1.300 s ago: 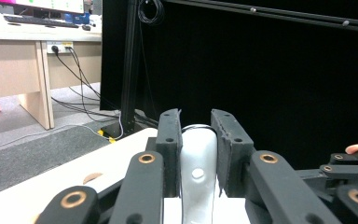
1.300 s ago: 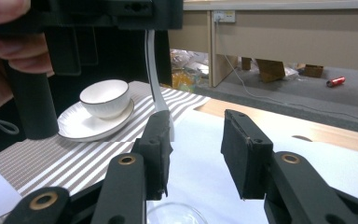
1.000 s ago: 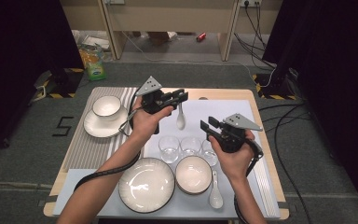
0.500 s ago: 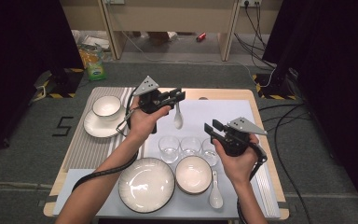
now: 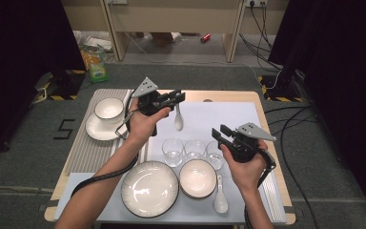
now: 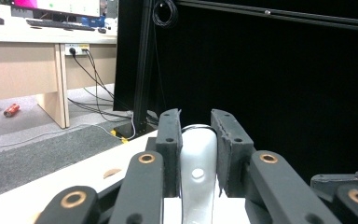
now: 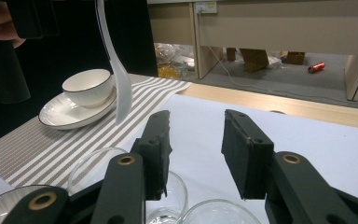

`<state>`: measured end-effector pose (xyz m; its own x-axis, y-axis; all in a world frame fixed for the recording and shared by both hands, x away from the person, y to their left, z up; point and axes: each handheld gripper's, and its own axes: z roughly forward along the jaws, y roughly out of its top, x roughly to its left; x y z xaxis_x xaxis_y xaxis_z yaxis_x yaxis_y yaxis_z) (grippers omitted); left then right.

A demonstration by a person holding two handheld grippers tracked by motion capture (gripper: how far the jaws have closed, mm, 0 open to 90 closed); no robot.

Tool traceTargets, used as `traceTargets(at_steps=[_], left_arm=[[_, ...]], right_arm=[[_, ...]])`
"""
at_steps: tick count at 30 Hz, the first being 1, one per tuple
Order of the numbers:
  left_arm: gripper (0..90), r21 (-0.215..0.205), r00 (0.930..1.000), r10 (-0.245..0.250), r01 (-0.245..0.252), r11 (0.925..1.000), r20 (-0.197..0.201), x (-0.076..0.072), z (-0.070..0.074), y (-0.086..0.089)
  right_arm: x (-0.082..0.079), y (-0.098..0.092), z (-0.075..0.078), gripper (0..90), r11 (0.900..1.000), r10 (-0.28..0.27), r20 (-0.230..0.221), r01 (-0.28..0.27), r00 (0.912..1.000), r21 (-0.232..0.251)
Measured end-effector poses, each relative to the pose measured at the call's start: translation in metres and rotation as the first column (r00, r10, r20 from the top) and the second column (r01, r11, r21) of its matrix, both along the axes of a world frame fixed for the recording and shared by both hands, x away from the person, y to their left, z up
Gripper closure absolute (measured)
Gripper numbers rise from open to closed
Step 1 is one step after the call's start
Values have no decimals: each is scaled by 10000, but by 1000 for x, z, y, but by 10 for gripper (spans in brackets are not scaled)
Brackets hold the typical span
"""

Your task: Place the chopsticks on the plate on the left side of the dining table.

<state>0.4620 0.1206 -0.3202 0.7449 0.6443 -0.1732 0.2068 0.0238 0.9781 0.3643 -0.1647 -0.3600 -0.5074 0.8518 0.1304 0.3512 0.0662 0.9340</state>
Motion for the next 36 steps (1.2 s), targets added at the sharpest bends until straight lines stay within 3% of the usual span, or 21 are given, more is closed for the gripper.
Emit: traceTargets(at_steps=[3, 36], left_arm=[[731, -16, 10000, 45, -45, 10000, -24, 0, 0, 2], [731, -4, 9995, 319, -319, 9995, -36, 3, 0, 14]], right_arm=[[-1, 0, 0, 612, 10000, -54, -174, 55, 9998, 58], [-4, -1, -1, 579, 10000, 4, -183, -4, 9998, 41]])
